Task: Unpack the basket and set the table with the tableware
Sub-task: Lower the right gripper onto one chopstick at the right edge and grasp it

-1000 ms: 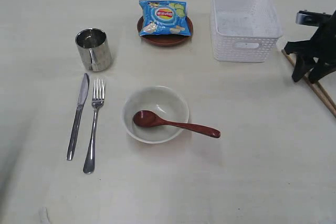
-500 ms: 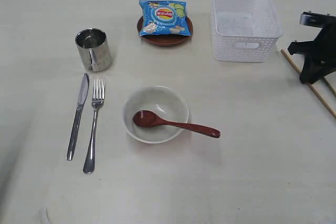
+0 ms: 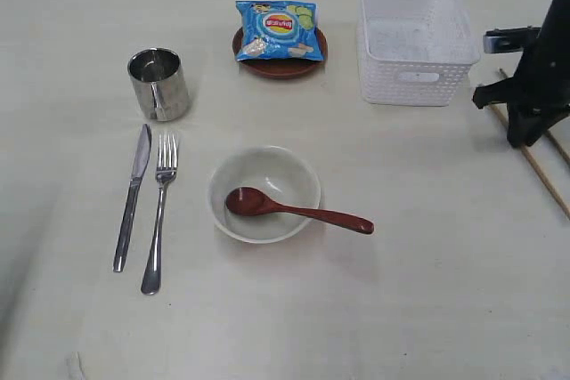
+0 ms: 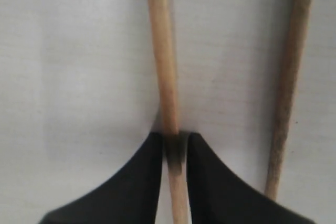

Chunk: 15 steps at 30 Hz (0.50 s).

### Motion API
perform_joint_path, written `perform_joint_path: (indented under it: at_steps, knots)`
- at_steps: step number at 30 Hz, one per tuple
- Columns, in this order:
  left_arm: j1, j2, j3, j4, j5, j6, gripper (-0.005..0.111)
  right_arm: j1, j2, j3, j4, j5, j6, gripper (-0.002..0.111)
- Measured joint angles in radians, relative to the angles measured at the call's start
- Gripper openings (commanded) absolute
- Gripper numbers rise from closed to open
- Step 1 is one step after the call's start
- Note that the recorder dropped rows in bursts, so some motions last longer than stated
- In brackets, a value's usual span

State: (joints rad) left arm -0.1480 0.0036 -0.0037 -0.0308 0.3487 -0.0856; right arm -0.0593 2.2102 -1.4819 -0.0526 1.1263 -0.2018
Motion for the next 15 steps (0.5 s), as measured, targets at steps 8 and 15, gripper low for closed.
perform_joint_path:
  at_steps: [8,15]
  knots:
    - [0.000,0.000,0.000,0.000,0.000,0.000,0.000,0.045,-0.019,0.063,-0.049,-0.055,0.045,-0.001]
    - [0.000,0.000,0.000,0.000,0.000,0.000,0.000,0.033,-0.090,0.126,-0.036,-0.078,0.069,-0.001]
